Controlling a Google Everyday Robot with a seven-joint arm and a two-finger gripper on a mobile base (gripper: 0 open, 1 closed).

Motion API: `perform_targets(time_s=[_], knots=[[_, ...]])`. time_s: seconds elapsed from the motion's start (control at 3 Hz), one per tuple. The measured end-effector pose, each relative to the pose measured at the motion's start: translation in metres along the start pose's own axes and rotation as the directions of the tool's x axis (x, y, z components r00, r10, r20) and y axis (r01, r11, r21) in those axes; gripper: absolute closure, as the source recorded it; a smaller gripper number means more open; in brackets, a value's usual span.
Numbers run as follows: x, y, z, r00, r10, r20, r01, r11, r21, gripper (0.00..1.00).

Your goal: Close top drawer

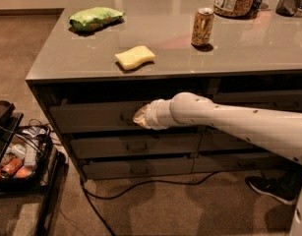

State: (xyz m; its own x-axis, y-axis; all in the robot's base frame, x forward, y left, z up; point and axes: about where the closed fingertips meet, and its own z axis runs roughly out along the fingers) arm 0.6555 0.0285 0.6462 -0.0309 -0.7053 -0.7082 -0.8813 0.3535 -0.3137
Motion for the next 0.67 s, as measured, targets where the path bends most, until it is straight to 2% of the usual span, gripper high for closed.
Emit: perform_targets(time_s=[0.67], knots=[[0.0002,-0.0077,0.0056,1.0,0.008,0.006,-0.008,0.9998,0.016,1.0]])
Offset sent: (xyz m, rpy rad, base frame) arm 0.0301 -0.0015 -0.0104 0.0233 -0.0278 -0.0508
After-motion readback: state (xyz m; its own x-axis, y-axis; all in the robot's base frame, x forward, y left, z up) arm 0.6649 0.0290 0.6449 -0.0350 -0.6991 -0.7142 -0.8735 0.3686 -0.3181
